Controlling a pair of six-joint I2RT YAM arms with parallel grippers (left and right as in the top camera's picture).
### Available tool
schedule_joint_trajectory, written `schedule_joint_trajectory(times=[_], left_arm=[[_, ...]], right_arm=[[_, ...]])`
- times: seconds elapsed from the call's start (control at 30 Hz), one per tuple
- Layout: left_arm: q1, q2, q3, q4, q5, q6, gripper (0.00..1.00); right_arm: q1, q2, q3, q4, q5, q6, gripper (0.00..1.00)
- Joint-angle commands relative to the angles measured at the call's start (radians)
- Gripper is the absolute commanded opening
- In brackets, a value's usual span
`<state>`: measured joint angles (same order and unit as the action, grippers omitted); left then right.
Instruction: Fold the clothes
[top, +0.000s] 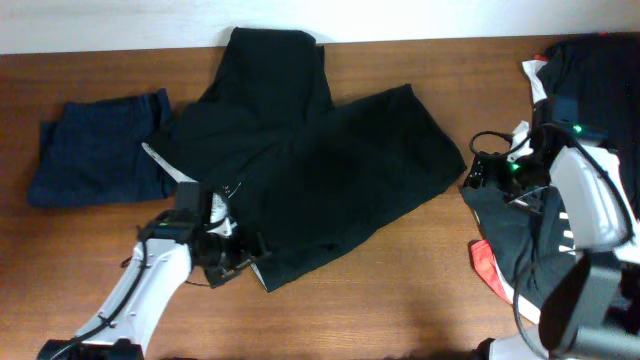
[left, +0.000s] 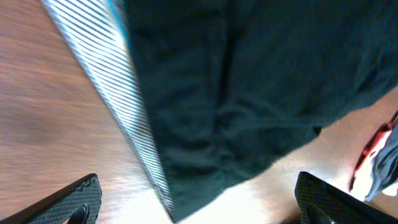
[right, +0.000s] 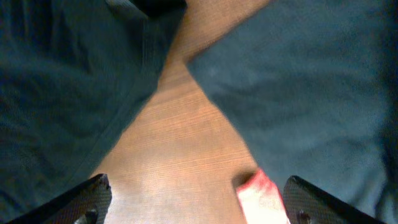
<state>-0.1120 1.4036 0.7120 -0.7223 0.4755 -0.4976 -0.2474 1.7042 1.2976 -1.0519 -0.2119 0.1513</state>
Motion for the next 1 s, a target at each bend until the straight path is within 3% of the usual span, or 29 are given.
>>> schedule_joint_trajectory(times=[0.0, 0.33, 0.43, 0.53, 0.73, 0.97], left_arm=[[-0.105, 0.005, -0.014, 0.0, 0.013, -0.122, 0.99], [-0.24, 0.005, -0.04, 0.047, -0.04, -0.367, 0.99], [-0.248, 0.005, -0.061, 0.103, -0.062, -0.386, 0.99], [-0.248, 0.005, -0.078, 0.124, -0.073, -0.389, 0.99], [-0.291, 0.005, -0.079, 0.127, -0.039, -0.412, 0.99], [-0.435, 0.005, -0.082, 0.119, -0.064, -0.594, 0.99]], right_arm=[[0.007, 0.092, 0.008, 0.087, -0.071, -0.004, 0.82], [0.119, 0.267, 0.008, 0.371, -0.101, -0.003, 0.79], [0.137, 0.281, 0.008, 0.41, -0.045, 0.033, 0.57], [0.134, 0.282, 0.008, 0.385, 0.049, 0.08, 0.06], [0.112, 0.282, 0.008, 0.322, 0.071, 0.094, 0.06], [0.102, 0.282, 0.008, 0.292, 0.068, 0.093, 0.06]])
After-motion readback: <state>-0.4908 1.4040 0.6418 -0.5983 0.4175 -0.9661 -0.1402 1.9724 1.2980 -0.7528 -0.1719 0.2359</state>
